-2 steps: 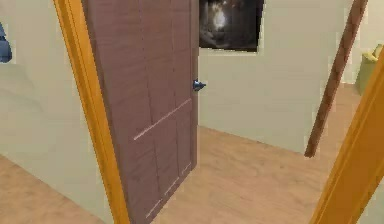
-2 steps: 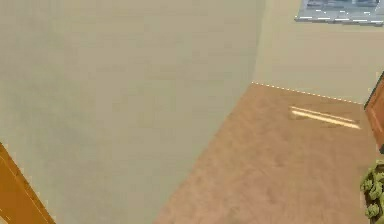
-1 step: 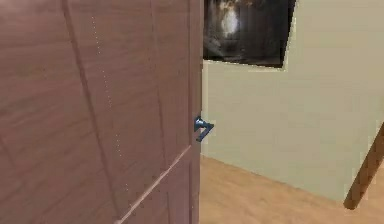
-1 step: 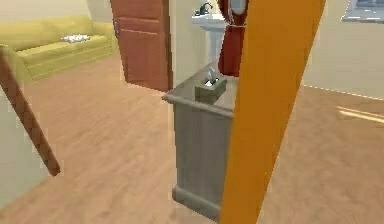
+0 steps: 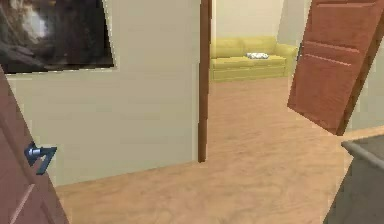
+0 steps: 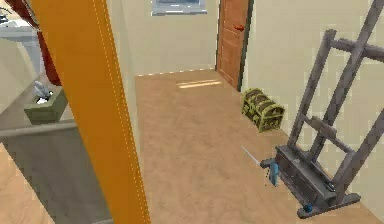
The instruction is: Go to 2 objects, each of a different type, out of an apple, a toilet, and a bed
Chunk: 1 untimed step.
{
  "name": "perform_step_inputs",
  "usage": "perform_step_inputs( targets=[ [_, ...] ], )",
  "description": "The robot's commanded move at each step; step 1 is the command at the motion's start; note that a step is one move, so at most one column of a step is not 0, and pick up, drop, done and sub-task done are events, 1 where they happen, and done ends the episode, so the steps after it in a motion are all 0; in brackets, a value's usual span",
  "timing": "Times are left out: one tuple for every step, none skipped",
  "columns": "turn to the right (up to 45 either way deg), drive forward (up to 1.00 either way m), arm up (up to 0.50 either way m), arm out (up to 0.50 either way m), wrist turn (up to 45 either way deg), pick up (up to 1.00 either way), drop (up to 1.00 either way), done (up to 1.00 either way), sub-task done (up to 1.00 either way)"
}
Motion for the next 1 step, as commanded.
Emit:
perform_step_inputs(
  targets=[
    [21.0,0.00,0.00,0.00,0.0,0.00,0.00,0.00,0.00]
  ],
)
